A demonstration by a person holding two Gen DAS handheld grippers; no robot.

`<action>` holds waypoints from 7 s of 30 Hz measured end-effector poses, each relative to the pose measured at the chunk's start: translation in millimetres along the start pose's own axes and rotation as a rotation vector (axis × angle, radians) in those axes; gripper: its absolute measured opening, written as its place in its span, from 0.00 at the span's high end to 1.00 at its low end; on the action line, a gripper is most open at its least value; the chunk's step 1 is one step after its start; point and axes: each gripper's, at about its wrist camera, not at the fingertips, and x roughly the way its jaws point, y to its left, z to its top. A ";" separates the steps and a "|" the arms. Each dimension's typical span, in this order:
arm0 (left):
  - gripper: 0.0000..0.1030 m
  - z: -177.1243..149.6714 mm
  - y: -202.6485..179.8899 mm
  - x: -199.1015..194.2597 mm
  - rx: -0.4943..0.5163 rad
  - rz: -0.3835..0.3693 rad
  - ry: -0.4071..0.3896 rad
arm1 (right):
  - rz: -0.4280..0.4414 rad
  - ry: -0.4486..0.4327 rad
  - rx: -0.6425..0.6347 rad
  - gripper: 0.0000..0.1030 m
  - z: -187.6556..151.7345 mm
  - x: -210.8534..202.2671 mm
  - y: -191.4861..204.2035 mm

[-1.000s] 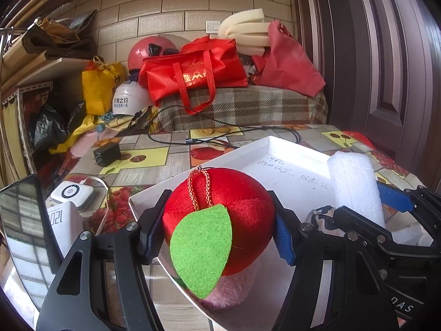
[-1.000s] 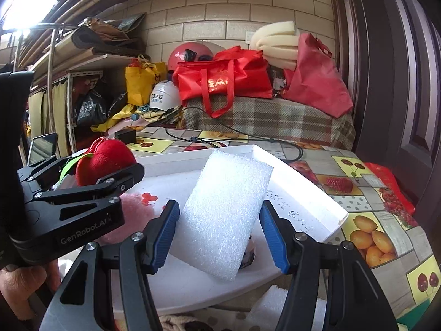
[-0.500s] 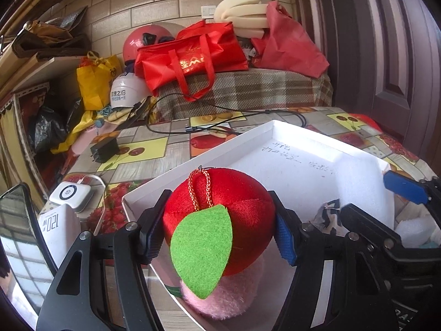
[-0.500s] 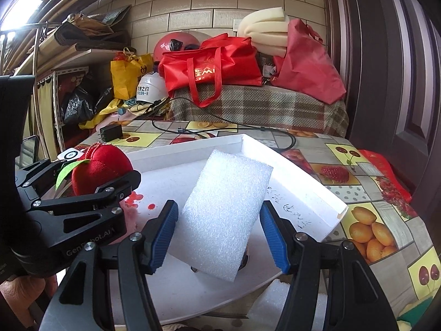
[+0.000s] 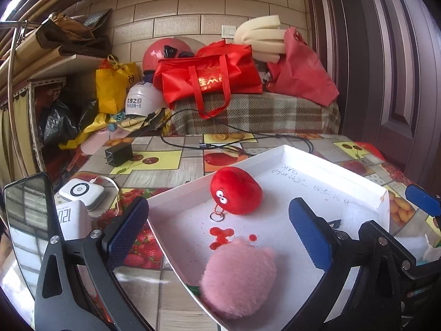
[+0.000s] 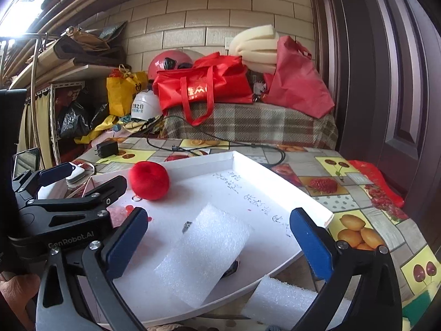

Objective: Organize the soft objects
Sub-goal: 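Grasp the yellow tissue pack with the left tool while the right tool grasps the yellow-green sponge, then carry the tissue pack and sponge over the white tray and release both, then grasp the blue tissue pack with the left tool while the right tool grasps the yellow octagonal sponge, then carry the blue pack and octagonal sponge to the white tray and release both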

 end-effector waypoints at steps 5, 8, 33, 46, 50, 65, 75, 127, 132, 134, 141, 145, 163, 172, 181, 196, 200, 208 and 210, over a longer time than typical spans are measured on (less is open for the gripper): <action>0.00 -1.6 4.3 -19.3 -0.015 -0.023 -0.090 | -0.004 -0.024 0.014 0.00 -1.2 -7.4 -4.3; 0.00 -3.4 7.8 -24.8 -0.029 -0.044 -0.084 | -0.011 -0.038 0.024 0.00 -4.2 -16.6 -10.9; 0.01 -89.2 -94.8 -176.9 0.574 -0.736 0.242 | -0.212 0.126 0.309 0.00 -66.1 -144.5 -202.5; 0.13 -115.6 -119.6 -159.6 0.705 -0.740 0.391 | -0.079 0.352 0.396 0.54 -80.3 -75.5 -208.0; 0.51 -114.5 -119.7 -153.5 0.679 -0.759 0.424 | -0.045 0.333 0.468 0.69 -84.9 -83.1 -221.2; 0.53 -43.4 -9.3 -130.9 0.028 -0.215 -0.061 | -0.081 -0.114 0.262 0.70 -55.2 -177.9 -145.7; 0.53 -37.8 -13.5 -111.3 0.055 -0.130 -0.090 | 0.022 -0.016 0.123 0.70 -48.7 -139.5 -95.5; 0.52 -0.3 0.2 13.2 -0.033 0.041 0.076 | 0.044 0.207 0.159 0.69 -1.0 48.6 -3.9; 0.52 -0.2 -5.6 26.0 0.006 0.064 0.131 | 0.033 0.195 0.136 0.68 0.1 46.2 -0.4; 0.51 -0.6 -5.0 23.2 0.003 0.069 0.116 | 0.034 0.195 0.113 0.38 1.5 47.7 3.8; 0.11 -0.8 9.5 16.5 -0.070 0.088 0.079 | 0.003 0.138 0.140 0.18 2.5 37.3 -3.2; 0.11 -0.2 9.9 12.3 -0.072 0.092 0.054 | -0.009 0.113 0.126 0.18 4.0 33.7 -1.0; 0.08 -14.2 -2.4 -52.2 -0.029 -0.122 -0.074 | -0.002 -0.033 -0.003 0.15 -13.7 -42.6 3.1; 0.08 -26.8 -45.0 -81.3 0.122 -0.346 -0.020 | -0.030 0.024 0.037 0.14 -31.6 -76.1 -47.8; 0.08 -44.1 -96.7 -88.1 0.247 -0.537 0.162 | -0.127 0.138 0.092 0.14 -55.1 -111.5 -127.0; 0.08 -66.3 -204.4 -81.6 0.496 -0.609 0.301 | -0.008 0.516 0.019 0.14 -86.3 -72.4 -149.1; 0.14 -72.3 -221.9 -64.2 0.532 -0.548 0.373 | 0.012 0.526 0.009 0.27 -89.2 -67.4 -145.0; 0.50 -77.1 -222.3 -72.2 0.578 -0.519 0.317 | -0.032 0.466 0.076 0.38 -83.8 -76.4 -162.0; 0.52 -70.1 -213.2 -80.4 0.535 -0.530 0.256 | -0.062 0.401 0.120 0.38 -80.6 -89.1 -170.8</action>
